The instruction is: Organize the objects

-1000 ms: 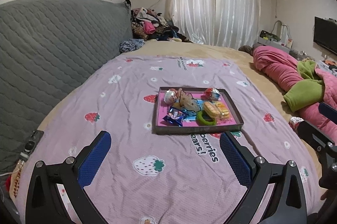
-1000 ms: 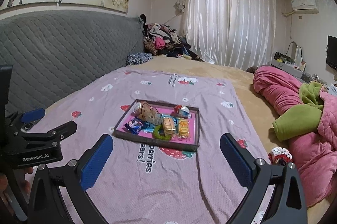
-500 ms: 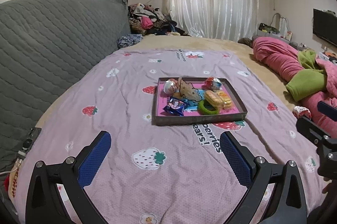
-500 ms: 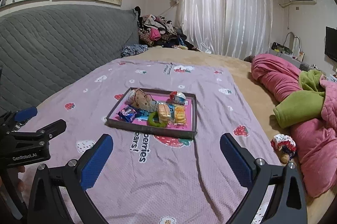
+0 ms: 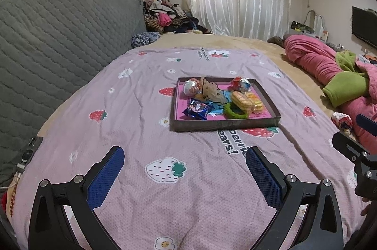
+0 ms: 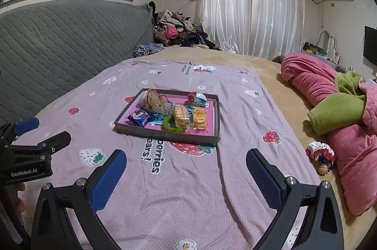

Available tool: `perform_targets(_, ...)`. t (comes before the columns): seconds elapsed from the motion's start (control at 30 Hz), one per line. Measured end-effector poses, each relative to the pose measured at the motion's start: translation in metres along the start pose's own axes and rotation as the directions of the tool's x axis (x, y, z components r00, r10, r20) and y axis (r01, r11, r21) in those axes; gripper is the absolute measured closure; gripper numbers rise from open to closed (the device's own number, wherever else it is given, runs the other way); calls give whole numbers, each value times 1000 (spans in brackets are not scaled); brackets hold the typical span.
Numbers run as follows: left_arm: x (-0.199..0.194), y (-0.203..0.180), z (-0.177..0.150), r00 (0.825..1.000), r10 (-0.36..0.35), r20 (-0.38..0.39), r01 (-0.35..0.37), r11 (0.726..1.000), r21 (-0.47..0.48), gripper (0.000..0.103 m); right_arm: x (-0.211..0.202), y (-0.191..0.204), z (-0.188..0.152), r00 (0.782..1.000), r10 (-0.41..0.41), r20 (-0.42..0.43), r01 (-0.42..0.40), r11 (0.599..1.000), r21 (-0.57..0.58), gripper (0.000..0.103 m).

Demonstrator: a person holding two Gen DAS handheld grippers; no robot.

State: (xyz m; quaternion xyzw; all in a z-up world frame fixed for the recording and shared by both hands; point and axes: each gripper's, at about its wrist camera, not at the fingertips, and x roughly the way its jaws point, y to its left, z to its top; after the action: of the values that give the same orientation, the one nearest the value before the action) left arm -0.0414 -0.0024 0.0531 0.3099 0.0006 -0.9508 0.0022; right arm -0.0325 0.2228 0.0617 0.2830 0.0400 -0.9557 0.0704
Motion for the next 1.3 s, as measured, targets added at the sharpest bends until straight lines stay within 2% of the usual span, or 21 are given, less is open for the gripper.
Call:
perform_targets(0.27,11,2,-9,1000,-2,3,2,1000,-4,0,7,-1,-9,1000,5,15,-5,1000,3,0)
perform_targets(0.7,30,12,-18,1000,5,-30,-6,999,-35,0,23,5,-21,1000,6,-16,-7,1000,-23,0)
perform_targets(1.3,44,8,-38,999,6,-49,-6,1000,-19,0,36,0,-40,1000,11,-27,-11,1000,-3,0)
